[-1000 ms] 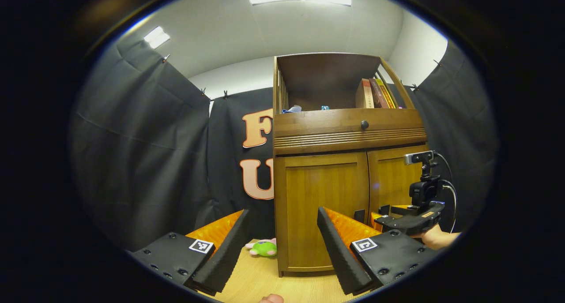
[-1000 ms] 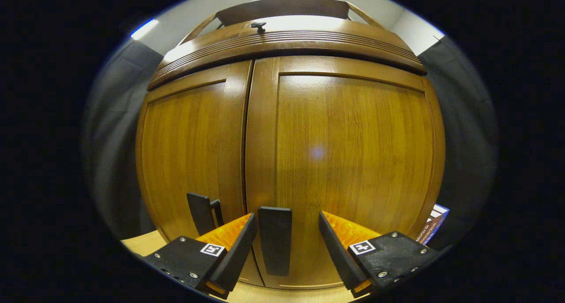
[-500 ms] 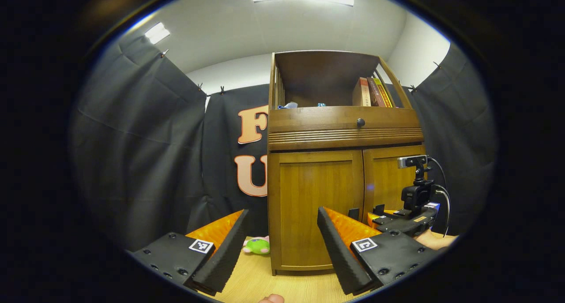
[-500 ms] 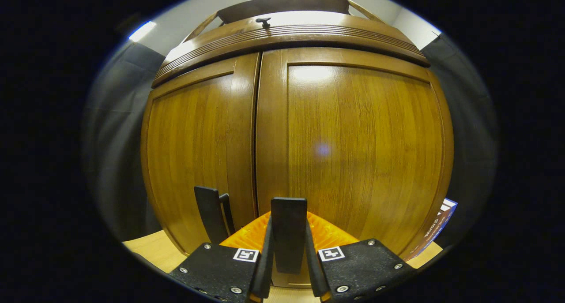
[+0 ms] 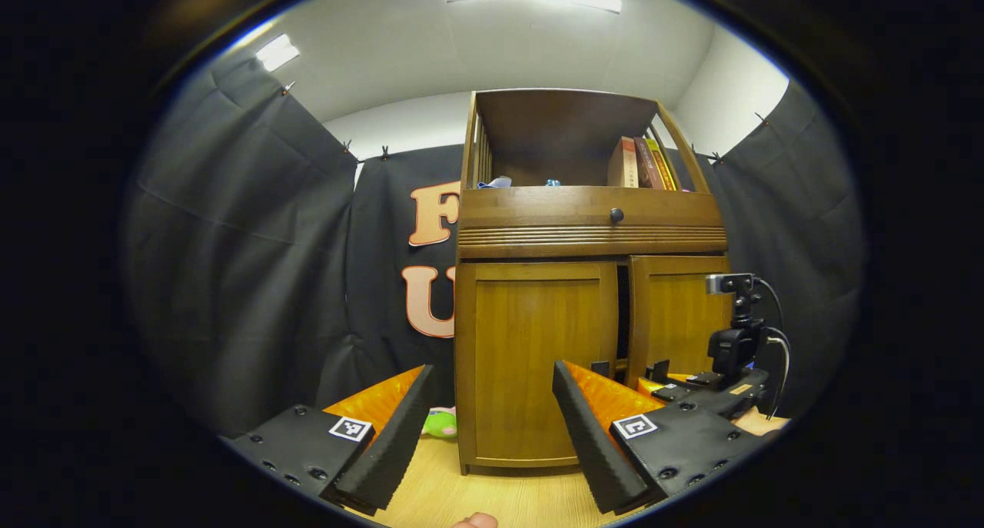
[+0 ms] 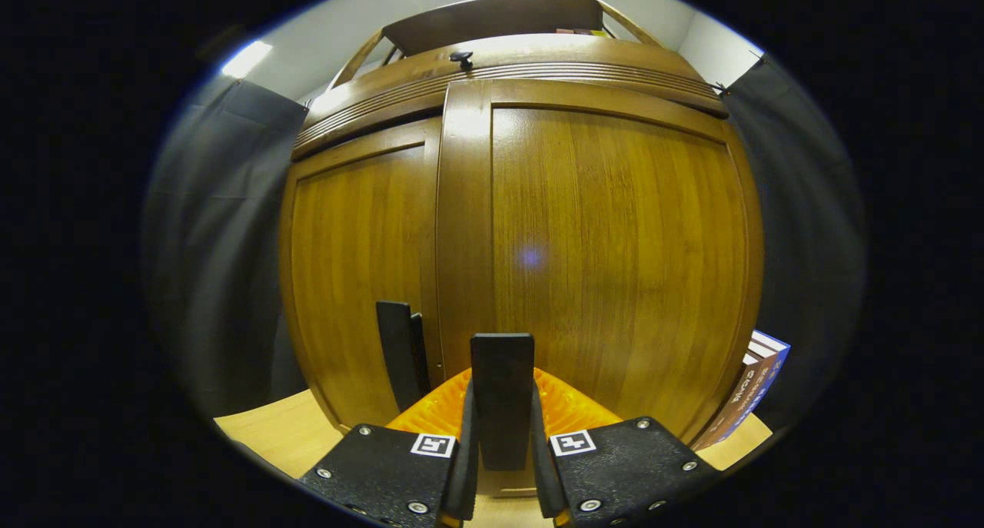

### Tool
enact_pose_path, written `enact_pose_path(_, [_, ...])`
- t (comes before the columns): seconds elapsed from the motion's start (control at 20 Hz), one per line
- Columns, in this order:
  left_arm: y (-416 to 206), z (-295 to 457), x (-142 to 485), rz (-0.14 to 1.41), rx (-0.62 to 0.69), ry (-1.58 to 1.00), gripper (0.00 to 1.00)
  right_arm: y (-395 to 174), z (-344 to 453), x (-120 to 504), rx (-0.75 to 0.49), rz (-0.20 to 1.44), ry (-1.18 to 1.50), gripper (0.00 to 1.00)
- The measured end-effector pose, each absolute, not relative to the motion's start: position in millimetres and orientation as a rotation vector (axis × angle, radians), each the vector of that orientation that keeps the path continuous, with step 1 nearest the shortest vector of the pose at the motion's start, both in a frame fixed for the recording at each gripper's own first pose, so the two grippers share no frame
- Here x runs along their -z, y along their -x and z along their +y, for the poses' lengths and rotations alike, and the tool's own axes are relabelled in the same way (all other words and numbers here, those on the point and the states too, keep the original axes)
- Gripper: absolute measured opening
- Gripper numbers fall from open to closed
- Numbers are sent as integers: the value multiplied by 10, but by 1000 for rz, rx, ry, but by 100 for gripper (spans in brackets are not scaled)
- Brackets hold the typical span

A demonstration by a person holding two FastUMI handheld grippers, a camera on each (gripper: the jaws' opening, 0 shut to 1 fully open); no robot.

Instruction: Open the right door of the double-door shoe cabinet with the right hand, and open the left door with the left hand.

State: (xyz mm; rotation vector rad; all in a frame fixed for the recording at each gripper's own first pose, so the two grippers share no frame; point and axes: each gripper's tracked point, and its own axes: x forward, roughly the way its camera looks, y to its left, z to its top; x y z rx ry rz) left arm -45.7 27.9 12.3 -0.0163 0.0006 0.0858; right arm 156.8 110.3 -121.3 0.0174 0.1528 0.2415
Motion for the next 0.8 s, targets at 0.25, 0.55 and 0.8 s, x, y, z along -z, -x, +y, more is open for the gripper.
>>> enact_pose_path(0.25, [464,128,-173,-7,-58,12,98,-1060,830,1172,-265,160,-34,31])
enact_pose_path(0.55, [428,-178,-123,6,-6,28,98,-603,418,1120,-246,171,-14,21])
enact_pose_path(0.8, [372,-479,-19,18,36,63,98,-376,67,1097,-196,186,-42,27])
